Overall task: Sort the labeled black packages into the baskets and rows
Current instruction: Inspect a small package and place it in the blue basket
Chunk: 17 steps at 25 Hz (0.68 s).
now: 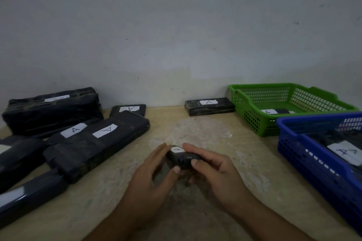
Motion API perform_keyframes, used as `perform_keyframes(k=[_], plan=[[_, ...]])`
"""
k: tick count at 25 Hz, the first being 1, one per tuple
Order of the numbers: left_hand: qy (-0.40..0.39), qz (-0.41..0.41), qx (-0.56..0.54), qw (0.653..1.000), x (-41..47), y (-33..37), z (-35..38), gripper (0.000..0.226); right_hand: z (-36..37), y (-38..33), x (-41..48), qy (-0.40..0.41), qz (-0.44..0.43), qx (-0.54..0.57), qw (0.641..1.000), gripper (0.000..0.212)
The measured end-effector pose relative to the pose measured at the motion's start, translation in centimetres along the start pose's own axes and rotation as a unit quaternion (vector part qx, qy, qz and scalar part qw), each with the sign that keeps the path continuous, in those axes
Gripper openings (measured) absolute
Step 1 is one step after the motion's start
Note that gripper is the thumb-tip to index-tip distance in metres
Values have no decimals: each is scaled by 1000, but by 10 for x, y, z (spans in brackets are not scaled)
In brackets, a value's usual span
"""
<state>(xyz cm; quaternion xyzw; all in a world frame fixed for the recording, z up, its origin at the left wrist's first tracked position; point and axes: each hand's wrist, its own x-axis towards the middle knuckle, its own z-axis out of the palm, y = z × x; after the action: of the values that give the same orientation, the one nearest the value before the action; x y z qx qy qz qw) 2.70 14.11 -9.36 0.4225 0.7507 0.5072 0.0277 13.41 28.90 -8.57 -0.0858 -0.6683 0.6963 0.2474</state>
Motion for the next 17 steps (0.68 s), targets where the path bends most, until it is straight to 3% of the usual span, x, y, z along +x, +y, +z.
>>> perform_keyframes(k=[5,8,12,17], plan=[[-30,1,-36,999,-1,2,-1,57,0,4,-3,-11,-22,-86,996,38],[-8,1,-37,999,0,1,-3,64,2,3,-6,-27,-27,-72,997,38],[-13,14,5,1000,-2,3,-3,55,0,-2,-6,-30,10,6,999,36],[-5,53,41,998,-4,11,-1,47,5,2,-6,-6,-20,-59,998,35]])
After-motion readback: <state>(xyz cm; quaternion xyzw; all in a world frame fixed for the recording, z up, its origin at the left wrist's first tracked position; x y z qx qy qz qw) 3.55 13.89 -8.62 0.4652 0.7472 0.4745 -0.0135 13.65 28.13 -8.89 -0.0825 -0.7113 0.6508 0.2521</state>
